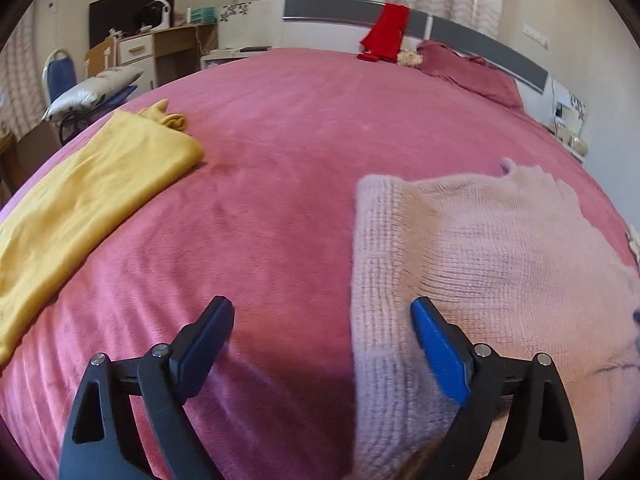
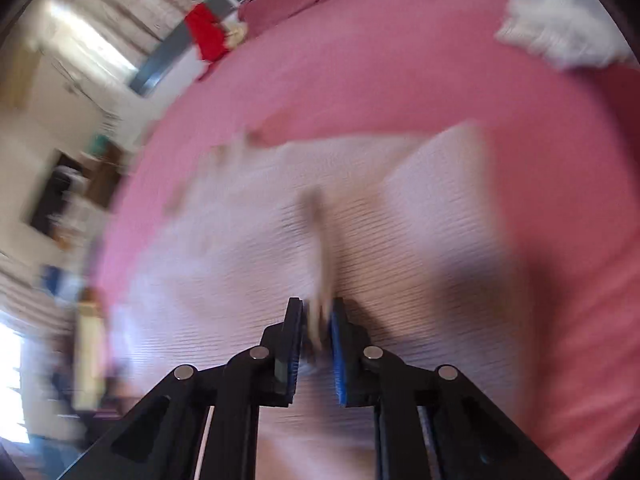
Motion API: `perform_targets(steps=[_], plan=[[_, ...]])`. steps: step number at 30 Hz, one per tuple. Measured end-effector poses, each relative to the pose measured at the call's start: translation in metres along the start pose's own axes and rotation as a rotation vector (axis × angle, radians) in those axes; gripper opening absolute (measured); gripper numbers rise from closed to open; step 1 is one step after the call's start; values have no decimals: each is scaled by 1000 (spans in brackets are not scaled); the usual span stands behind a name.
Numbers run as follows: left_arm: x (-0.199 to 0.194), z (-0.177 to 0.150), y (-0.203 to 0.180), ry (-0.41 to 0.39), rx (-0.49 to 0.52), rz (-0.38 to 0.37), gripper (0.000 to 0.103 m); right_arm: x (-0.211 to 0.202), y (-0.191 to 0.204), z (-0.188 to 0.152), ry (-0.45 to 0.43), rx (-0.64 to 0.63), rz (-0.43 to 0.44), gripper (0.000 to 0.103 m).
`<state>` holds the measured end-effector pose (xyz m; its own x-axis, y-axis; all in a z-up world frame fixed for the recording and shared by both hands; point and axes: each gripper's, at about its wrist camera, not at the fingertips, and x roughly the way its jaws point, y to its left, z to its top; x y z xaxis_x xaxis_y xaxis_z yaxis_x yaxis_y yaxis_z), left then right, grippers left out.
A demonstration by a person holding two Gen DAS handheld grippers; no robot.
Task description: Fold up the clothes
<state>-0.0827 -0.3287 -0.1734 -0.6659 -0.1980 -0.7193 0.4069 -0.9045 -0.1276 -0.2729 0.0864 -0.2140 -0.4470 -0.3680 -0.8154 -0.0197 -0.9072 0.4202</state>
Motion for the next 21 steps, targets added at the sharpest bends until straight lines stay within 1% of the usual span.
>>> perform_targets(steps=[1,2,4,5,6,7,8,9,11,12,14,15,16,17,18,19,20,21], plan=[[-2,1,2,7,-9,-2,92,-4,-9,0,3,28,22,14],[-5,2,4,15,-16,-2,92,-9,-18,0,7,60,55,17],[-24,7,5,-60,-53,3,92,-32,-14,0,-65,31,39,28],[-34,9,5,-105,-73,5,92,-44,-11,0,-105,12,28,28],[-45,12,2,-159,-94,-20,92,-56,-8,0,-144,-7,17,28],[-53,16,-6,-198,-99,-64,92,-62,7,1,-168,-65,59,28],[-54,20,-18,-204,-77,-103,92,-61,24,3,-169,-125,111,28],[-53,24,-32,-201,-47,-139,92,-54,42,4,-149,-183,148,28],[-40,30,-63,-176,52,-162,92,-36,79,7,-103,-297,217,28],[-31,31,-77,-160,101,-161,92,-24,92,6,-79,-333,218,28],[-7,31,-93,-108,176,-129,92,2,117,2,-31,-397,206,28],[7,31,-94,-72,203,-93,92,13,118,-2,-7,-408,210,28],[24,32,-90,-24,224,-35,92,23,119,-2,18,-415,197,28],[33,33,-77,4,186,-19,92,34,119,-2,44,-420,182,26],[40,34,-61,22,127,-20,97,36,108,3,41,-381,187,23],[46,35,-46,41,69,-20,98,37,95,9,33,-333,197,13],[48,36,-33,46,23,-31,98,38,82,14,25,-286,206,10],[48,36,-29,44,33,-30,98,38,70,20,16,-238,216,9]])
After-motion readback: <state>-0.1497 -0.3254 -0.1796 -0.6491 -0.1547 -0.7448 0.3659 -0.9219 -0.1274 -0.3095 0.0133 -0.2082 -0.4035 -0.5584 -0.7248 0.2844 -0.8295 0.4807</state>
